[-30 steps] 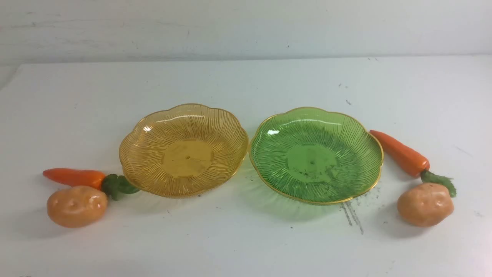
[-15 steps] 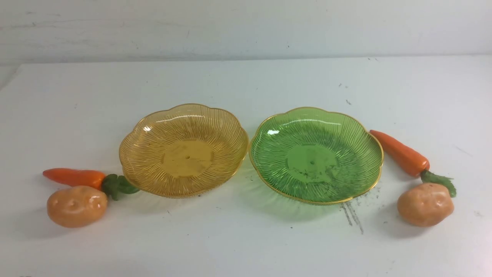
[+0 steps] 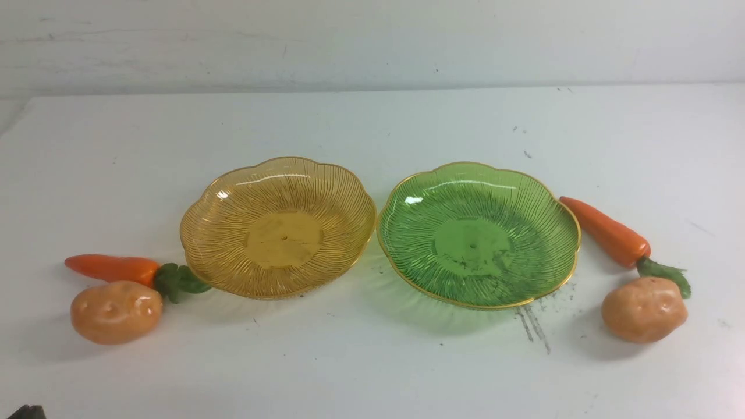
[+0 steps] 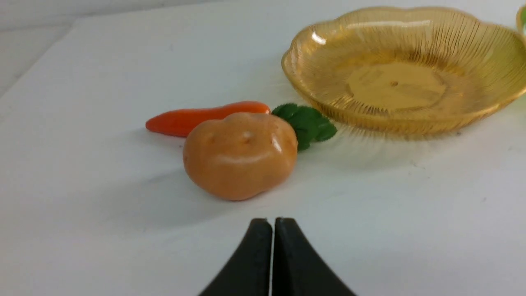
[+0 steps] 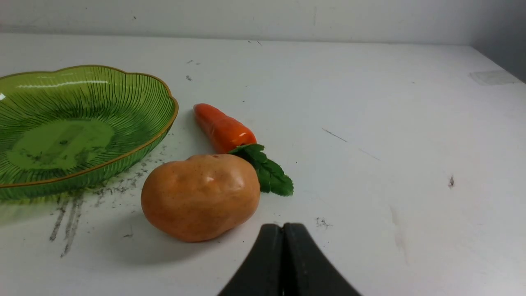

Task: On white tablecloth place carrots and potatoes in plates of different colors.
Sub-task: 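Put the potatoes from the left side into the left plate with the left gripper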

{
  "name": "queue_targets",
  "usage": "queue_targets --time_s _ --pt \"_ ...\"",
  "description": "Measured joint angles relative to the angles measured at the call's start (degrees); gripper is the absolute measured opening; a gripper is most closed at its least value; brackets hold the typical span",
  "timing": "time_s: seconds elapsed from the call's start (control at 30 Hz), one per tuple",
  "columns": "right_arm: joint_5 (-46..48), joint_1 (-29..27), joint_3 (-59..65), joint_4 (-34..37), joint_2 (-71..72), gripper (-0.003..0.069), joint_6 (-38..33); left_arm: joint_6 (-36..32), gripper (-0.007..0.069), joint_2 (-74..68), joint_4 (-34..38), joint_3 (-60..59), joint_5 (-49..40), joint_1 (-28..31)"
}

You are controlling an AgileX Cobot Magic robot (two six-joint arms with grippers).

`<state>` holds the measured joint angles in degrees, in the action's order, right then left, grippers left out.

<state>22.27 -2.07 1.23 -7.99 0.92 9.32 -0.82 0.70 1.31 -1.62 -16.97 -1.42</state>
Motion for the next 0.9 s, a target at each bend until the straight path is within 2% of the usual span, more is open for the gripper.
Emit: queue_targets --time_s 0.17,0.23,0.33,0.37,0.43,0.47,0.5,0.53,0.6,0.67,0.73,0.83,0.87,0.9 --pt "-0.07 0.0 0.0 0.22 0.0 -0.0013 0.07 9.6 -0.0003 0.0 15.77 0.0 7.02 0.0" --pt "-0.97 0.0 0.08 1.8 0.0 -0.0013 1.01 11.06 -0.0003 0.0 20.44 0.0 9.31 0.0" --pt "-5.15 0.0 0.46 7.22 0.0 -0.0013 4.82 11.6 -0.0003 0.0 24.74 0.0 11.96 0.0" --pt "-9.7 0.0 0.46 13.64 0.0 -0.0013 8.56 11.65 -0.0003 0.0 26.94 0.0 13.56 0.0" --pt "-13.99 0.0 0.46 19.15 0.0 -0.0013 12.05 11.71 -0.0003 0.0 27.77 -0.04 14.65 0.0" --pt "-17.63 0.0 0.46 24.35 0.0 -0.0013 15.38 11.82 -0.0003 0.0 28.49 -0.04 16.97 0.0" --pt "-18.52 0.0 0.46 25.73 0.0 -0.0013 15.69 11.83 -0.0003 0.0 28.68 -0.04 17.36 0.0" --pt "-21.56 0.0 0.46 30.67 0.0 -0.0013 17.79 11.99 -0.0003 0.0 29.48 -0.04 22.03 0.0" --pt "-23.59 0.0 0.46 34.52 0.0 -0.0013 18.4 12.19 -0.0003 0.0 30.67 -0.04 28.28 0.0" --pt "-24.52 0.0 0.46 36.79 0.0 -0.0013 18.92 12.3 -0.0003 0.0 31.76 0.66 34.12 0.0" --pt "-25.63 0.0 0.46 38.0 0.0 -0.0013 19.9 12.44 -0.0003 0.0 32.13 3.63 35.53 0.0" --pt "-27.01 0.23 -0.12 37.94 0.0 -0.0013 21.29 11.21 -0.0004 -0.16 31.91 10.62 32.34 0.0" --pt "-25.98 0.6 -1.23 36.88 0.0 -0.0013 21.35 10.33 -0.0004 -0.51 31.5 13.4 30.62 0.0" --pt "-22.94 1.73 -5.01 32.98 0.0 -0.0013 21.01 7.87 -0.0004 -2.25 30.65 18.54 25.01 0.0"
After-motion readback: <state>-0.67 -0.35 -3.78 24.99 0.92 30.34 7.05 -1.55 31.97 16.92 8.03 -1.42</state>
